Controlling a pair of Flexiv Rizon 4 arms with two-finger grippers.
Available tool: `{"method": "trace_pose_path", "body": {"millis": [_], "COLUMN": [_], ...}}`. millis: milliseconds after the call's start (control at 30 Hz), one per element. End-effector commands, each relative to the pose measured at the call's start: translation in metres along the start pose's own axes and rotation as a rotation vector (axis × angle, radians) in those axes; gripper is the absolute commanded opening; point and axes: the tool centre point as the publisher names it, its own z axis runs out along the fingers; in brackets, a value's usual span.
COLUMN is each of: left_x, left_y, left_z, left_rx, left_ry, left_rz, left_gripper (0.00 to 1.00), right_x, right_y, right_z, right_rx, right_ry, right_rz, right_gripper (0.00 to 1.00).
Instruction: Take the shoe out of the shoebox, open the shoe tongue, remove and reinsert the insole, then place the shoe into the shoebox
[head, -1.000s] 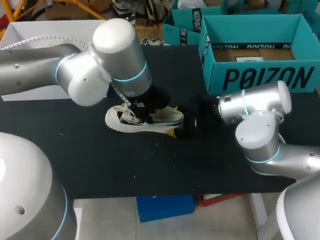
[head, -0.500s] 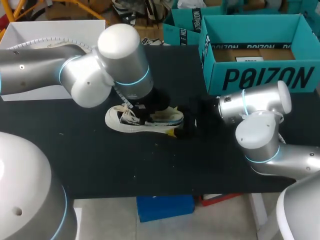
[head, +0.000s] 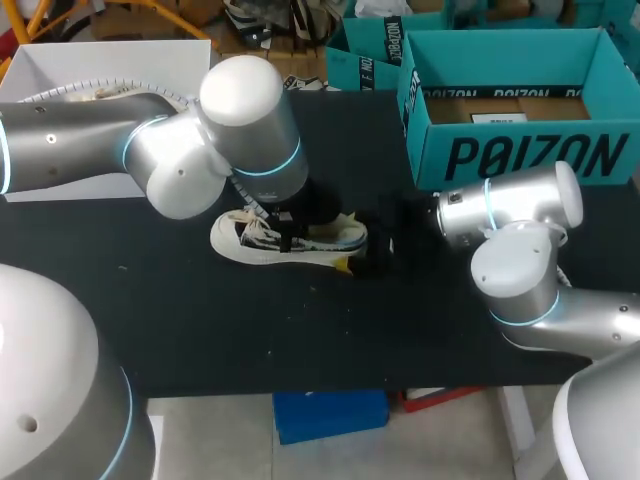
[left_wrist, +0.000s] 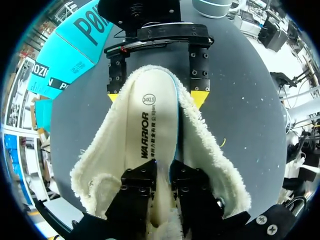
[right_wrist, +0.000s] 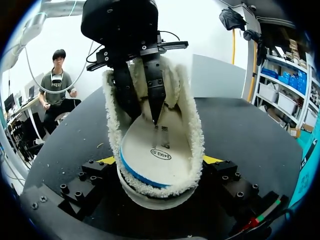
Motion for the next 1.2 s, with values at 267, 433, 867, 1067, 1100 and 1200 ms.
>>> {"method": "trace_pose_path", "body": {"millis": [267,433,867,1067,1100,1200], "left_x": [-0.003,-0.004,0.003,0.006,0.005,0.004], "left_y": [0.002,0.003,0.005,-0.004,-0.006,-0.012], "left_z": [0.002,-0.006,-0.022,-0.025,-0.026,-0.027], "left_rx": [0.007,0.044,0.137,0.165,0.170,0.182], "left_ry": [-0.016,0.002,0.053,0.056,0.056,0.055], "left_rz": [-0.011,-0.007,-0.009,0.003,0.004,0.011], "left_gripper": [0.00,0.00,0.00,0.00,0.00,0.00], "right_x": [-0.001,-0.001,-0.001,-0.001,-0.001,-0.001], "right_y": [-0.001,-0.001,-0.001,-0.001,-0.001,-0.001], "right_z": [0.001,0.001,0.001,0.001,0.001,0.001], "right_rx": [0.001,0.001,0.001,0.001,0.001,0.001], "right_ry": [0.000,0.000,0.000,0.000,0.000,0.000], "right_rz": [0.001,0.001,0.001,0.001,0.001,0.001], "right_gripper": [0.00,0.00,0.00,0.00,0.00,0.00]}}
